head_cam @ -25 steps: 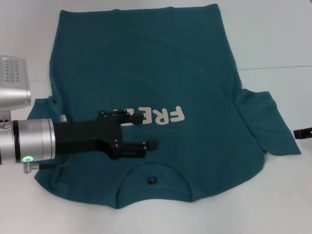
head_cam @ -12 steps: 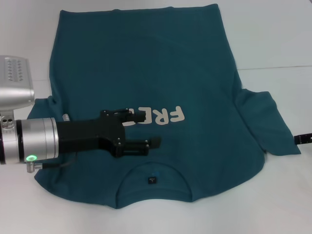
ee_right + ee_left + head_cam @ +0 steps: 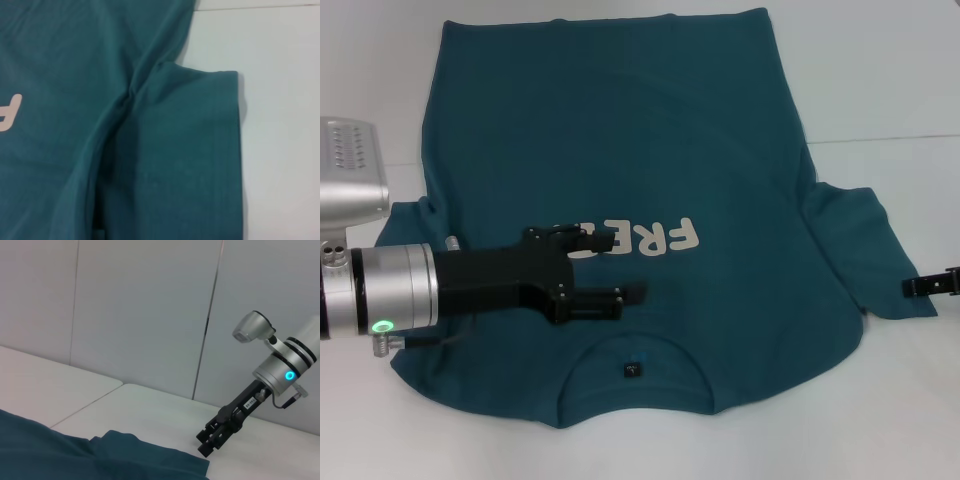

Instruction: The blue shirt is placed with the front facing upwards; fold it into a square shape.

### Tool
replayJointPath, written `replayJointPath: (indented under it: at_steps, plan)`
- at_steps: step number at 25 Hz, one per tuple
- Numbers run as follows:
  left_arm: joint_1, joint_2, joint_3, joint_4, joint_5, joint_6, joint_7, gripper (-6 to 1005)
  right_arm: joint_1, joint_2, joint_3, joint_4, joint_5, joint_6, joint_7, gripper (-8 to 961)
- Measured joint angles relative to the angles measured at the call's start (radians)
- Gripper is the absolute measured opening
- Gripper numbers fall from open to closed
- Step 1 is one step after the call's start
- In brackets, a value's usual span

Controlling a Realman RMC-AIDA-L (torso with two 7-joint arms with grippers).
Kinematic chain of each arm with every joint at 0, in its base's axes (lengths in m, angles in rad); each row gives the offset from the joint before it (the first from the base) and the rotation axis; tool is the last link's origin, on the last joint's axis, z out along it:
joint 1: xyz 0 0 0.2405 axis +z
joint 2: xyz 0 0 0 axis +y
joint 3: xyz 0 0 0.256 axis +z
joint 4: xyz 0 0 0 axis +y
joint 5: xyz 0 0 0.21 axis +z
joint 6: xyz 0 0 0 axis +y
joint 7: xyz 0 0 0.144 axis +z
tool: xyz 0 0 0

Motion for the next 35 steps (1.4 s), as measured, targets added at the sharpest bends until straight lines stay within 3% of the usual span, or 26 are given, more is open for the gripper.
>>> replayJointPath:
  at_steps: [16,22,35]
  plan:
    - [0.003,0.006,0.000,0.000,0.000,0.000,0.000,860,0.012,0.004,-0.002,0.042,-0.002,0.032,0.001,851]
    - [0.004,0.006,0.000,0.000,0.000,0.000,0.000,860,0.011,0.005,-0.002,0.049,-0.001,0.039,0.001,758]
    - [0.005,0.006,0.000,0.001,0.000,0.000,0.000,860,0.019,0.007,-0.005,0.075,-0.002,0.055,-0.001,744]
